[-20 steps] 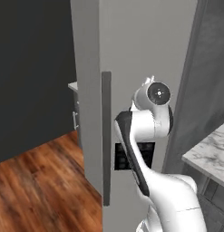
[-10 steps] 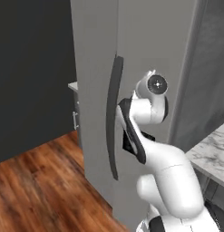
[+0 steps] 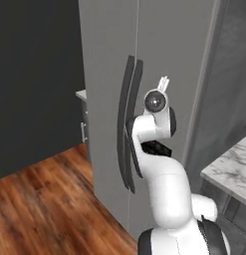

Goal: Take the lemons from the highest rack and move them to the second highest rack where the squash and broccoli are located, to maximize freezer space. Close the freezer door after rearranging.

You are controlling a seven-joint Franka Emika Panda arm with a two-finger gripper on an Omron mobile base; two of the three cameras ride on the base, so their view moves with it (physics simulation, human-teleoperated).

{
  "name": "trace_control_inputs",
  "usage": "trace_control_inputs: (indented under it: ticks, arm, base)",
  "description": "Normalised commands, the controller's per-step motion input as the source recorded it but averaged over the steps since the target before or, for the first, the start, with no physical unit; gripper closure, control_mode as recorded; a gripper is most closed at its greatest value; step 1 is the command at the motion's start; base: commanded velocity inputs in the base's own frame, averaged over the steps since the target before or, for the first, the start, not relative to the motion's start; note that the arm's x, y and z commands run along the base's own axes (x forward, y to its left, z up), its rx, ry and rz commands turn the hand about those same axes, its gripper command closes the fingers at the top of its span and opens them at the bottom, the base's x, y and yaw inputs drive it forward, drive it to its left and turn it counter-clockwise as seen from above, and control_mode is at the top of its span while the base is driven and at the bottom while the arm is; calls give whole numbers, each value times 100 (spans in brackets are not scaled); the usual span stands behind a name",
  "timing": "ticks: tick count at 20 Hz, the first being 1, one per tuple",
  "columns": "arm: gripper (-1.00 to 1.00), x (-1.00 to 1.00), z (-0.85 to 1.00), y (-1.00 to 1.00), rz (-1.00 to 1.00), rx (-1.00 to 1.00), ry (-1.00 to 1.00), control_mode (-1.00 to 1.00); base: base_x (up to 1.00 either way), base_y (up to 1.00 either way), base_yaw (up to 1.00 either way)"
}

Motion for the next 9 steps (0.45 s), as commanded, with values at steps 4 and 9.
trace_control_inputs:
  ticks: [4,9]
  arm:
    - [-100,-24,-3,-22,-26,2,-32,-100]
    - [-100,-45,0,0,-9,2,-49,-100]
  base:
    - [0,0,0]
    - [0,0,0]
